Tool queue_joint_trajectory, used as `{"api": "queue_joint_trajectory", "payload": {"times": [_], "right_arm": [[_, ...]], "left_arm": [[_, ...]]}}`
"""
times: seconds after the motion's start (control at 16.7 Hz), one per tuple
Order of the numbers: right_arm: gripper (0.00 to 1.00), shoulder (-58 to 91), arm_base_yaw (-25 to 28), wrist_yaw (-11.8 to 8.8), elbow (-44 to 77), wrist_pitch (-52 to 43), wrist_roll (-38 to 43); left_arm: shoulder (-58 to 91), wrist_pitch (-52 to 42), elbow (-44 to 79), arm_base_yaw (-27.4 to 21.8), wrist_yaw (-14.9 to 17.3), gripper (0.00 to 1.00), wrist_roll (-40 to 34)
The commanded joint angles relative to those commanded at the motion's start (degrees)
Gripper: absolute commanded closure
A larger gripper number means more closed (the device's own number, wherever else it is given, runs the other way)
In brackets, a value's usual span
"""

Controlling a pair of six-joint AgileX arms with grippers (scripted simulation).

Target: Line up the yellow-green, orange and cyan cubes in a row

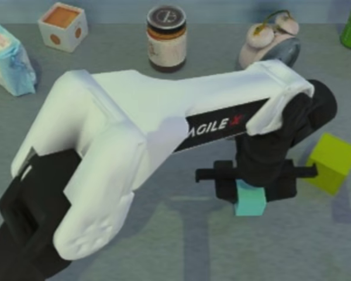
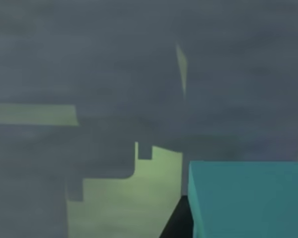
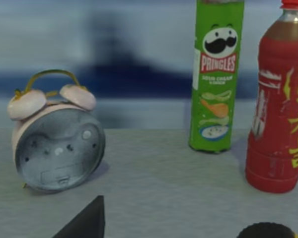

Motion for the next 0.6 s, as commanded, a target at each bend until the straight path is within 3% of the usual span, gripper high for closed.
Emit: {"api": "queue_joint_trajectory", "payload": {"times": [0.24, 0.6], "right_arm": [[0.00, 0.00, 0.00, 0.00, 0.00, 0.00, 0.00], [0.00, 0.00, 0.00, 0.00, 0.00, 0.00, 0.00]], "left_arm": [[0.02, 0.27, -0.27, -0.01, -0.01, 1.00, 0.00], [0.02, 0.27, -0.27, -0.01, -0.01, 0.55, 0.00]]}}
